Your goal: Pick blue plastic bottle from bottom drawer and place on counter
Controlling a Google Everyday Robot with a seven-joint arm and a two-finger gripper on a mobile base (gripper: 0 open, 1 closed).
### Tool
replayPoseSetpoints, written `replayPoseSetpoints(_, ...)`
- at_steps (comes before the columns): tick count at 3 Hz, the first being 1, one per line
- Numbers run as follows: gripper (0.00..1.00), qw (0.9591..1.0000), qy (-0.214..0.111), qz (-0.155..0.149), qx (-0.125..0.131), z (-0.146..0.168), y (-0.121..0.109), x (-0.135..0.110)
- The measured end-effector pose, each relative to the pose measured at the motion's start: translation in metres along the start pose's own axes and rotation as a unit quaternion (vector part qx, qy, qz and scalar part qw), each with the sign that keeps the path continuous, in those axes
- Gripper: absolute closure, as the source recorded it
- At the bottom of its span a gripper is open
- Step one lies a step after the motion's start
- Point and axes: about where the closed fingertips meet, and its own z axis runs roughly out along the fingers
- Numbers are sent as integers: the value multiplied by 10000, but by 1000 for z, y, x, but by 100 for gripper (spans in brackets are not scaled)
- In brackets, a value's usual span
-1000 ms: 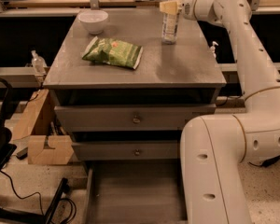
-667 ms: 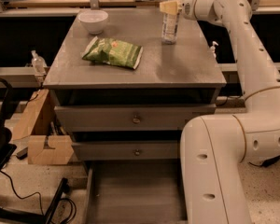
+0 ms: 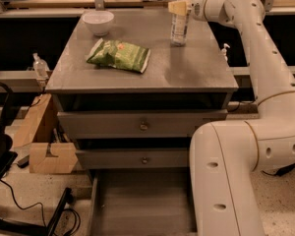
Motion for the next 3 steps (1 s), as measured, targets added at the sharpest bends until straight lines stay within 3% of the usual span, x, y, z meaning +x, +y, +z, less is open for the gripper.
replayPoseSetpoints(1,12,10000,0,0,0,0,0,0)
replayPoseSetpoints(2,0,10000,10,4,-15,2,2,1)
replayPoseSetpoints(3,0,10000,10,4,-15,2,2,1)
